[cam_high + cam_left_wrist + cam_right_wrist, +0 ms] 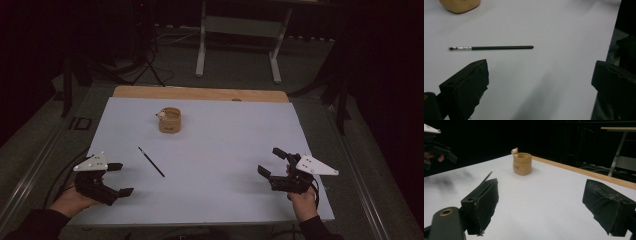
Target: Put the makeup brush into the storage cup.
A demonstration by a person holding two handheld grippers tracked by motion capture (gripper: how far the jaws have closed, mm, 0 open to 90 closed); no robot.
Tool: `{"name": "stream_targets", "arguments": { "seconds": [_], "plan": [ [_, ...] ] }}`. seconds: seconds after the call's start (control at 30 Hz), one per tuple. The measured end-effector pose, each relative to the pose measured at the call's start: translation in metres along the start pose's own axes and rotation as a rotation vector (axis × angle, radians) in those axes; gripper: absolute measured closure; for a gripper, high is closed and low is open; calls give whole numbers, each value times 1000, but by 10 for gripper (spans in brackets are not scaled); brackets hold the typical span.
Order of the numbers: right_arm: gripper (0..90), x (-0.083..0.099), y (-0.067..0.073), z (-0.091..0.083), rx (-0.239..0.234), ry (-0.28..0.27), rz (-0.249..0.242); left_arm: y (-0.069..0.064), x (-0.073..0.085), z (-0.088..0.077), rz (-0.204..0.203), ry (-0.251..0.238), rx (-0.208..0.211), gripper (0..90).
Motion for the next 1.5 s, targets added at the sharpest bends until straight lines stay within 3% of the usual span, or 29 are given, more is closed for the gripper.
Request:
{"name": "stream_targets", "arguments": {
  "seconds": [0.13,0.23,0.33,0.47,0.6,0.73,0.77,0.97,1.03,1.07,1.1,1.17,1.2,1.27,1.33,1.47,1.5],
  "plan": [
    [130,1,1,2,-9,10,0,8,-9,4,58,64,-12,11],
    [131,1,2,3,-12,15,-5,12,-16,8,102,114,2,11],
    [131,1,3,3,-12,16,-9,14,-23,12,164,164,18,11],
    [131,2,3,5,-22,21,2,19,-31,20,233,232,1,13],
    [131,2,3,6,-22,26,2,21,-36,28,318,303,13,34],
    [131,3,2,6,-21,28,5,25,-40,37,412,392,-5,50],
    [131,3,2,6,-21,30,5,25,-40,39,418,413,8,51],
    [131,5,1,8,-21,39,12,32,-46,53,502,504,-5,78],
    [131,5,2,8,-27,40,10,33,-49,59,508,534,-3,89],
    [131,5,2,9,-27,43,9,34,-51,63,513,556,-35,89],
    [131,5,2,9,-27,43,8,35,-53,65,521,571,-40,112],
    [131,6,2,10,-22,47,5,36,-58,69,536,587,-65,134],
    [131,6,1,10,-23,47,6,37,-60,70,551,604,-56,148],
    [131,6,1,10,-24,45,11,37,-65,72,583,597,-72,162],
    [131,6,0,10,-24,47,15,38,-68,74,627,592,-67,189],
    [131,7,0,9,-28,44,19,41,-71,79,710,591,-37,340],
    [131,7,0,9,-28,44,19,41,-71,79,710,591,-37,363]
  ]
}}
Point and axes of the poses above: each handheld gripper's, and its own axes: z roughly forward along the jaws, x roughly out of its underside, y roughly to its left, the point moved 4 cm from there along z, roughly forward along the jaws, and after that the axes turned 3 degrees about y, right-handed, at the moved point
